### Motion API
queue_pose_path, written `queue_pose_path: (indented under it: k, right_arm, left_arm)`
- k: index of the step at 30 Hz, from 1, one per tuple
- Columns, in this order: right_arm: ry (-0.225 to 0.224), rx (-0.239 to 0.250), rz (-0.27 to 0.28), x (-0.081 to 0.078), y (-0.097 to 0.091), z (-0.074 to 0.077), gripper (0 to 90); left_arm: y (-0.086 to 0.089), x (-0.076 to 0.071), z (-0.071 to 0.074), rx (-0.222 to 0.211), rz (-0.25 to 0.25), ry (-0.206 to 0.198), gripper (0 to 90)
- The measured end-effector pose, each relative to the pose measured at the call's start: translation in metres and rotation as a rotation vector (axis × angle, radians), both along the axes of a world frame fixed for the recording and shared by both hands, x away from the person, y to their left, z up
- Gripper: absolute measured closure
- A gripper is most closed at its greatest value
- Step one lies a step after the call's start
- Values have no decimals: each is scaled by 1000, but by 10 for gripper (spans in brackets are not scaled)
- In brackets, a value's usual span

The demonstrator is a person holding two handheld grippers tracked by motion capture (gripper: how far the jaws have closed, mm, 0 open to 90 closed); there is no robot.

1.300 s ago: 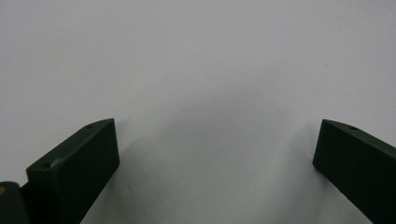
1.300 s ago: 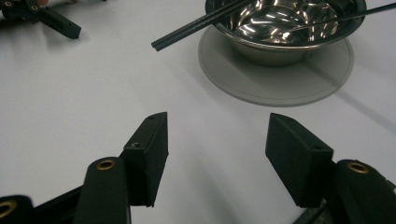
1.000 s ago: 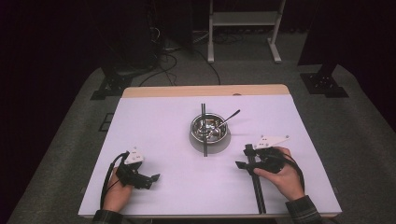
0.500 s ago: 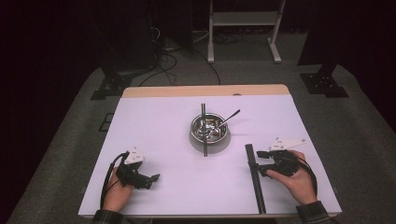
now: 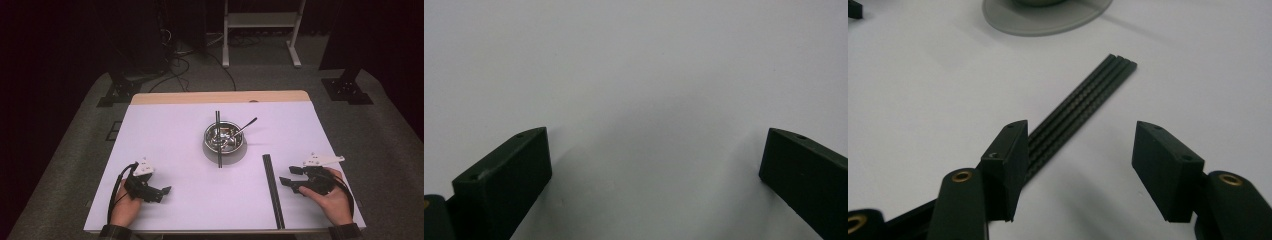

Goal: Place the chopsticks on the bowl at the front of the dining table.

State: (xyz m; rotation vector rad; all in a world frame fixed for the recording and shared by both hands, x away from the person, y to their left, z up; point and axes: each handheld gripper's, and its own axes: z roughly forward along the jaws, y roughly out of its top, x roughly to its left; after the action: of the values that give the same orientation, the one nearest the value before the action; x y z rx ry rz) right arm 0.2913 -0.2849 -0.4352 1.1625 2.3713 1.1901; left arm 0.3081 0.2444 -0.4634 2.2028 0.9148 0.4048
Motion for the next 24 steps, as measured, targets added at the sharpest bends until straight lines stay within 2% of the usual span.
queue_pose_path:
  k: [16,19,24]
  right_arm:
    - [16,-55,-66,-8,-25,-11,375]
    - [24,-88,-85,-9,-31,-16,371]
    - [30,-104,-92,-10,-35,-18,369]
  left_arm:
    - [0,0,0,0,0,-1,0]
    - [0,0,0,0,0,0,0]
    - [0,0,0,0,0,0,0]
